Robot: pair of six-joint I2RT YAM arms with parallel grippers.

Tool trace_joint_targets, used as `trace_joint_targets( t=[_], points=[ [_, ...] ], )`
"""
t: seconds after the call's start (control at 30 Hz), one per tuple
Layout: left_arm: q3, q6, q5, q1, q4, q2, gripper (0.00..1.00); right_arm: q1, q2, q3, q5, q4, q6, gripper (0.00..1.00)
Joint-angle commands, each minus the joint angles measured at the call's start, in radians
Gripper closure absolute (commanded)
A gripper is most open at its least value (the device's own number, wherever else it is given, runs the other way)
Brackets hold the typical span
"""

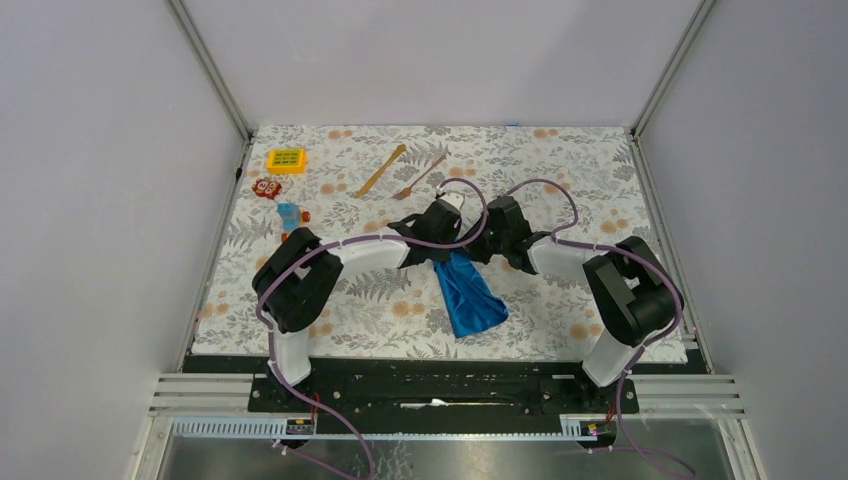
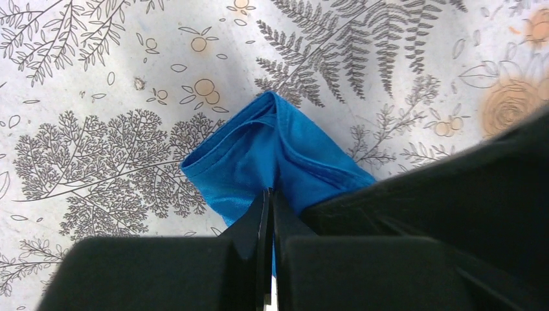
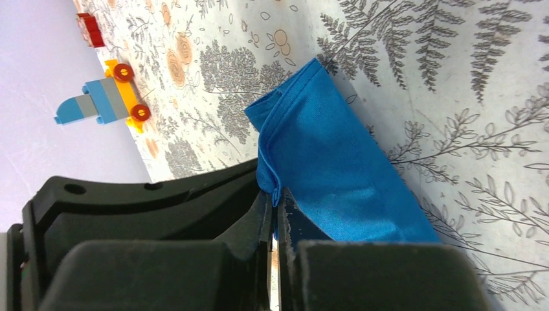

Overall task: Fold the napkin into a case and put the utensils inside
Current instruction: Grasp the top corner of the smaller rectangle folded napkin from the folded napkin.

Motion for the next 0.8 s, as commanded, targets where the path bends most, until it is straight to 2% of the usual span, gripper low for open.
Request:
trace_joint_targets(
  t=[0.0, 0.33, 0.5, 0.67, 0.73, 0.77],
  points=[
    [0.023, -0.038, 0.101, 0.032, 0.023, -0.088, 1.0, -0.004, 0.029, 0.001, -0.041, 0.115, 0.079, 1.0],
    [-0.062, -0.102, 0.25, 0.085, 0.121, -0.13, 1.0, 0.015, 0.14, -0.11, -0.013, 0.433, 0.245, 1.0],
    [-0.092, -0.116, 0.271, 0.101, 0.139, -0.125, 1.0, 0.046, 0.175, -0.105, 0.031, 0.483, 0.211, 1.0],
    [-0.136, -0.136, 0.28, 0.119, 0.179, -0.139, 1.0, 0.068, 0.243, -0.082, 0.014, 0.54, 0.088, 1.0],
    [-0.148, -0.14, 0.277, 0.125, 0.178, -0.146, 1.0, 0.065, 0.23, -0.082, -0.02, 0.521, 0.035, 0.98],
    [-0.154, -0.141, 0.272, 0.129, 0.177, -0.151, 1.0, 0.063, 0.218, -0.088, -0.031, 0.51, 0.003, 0.91]
  ],
)
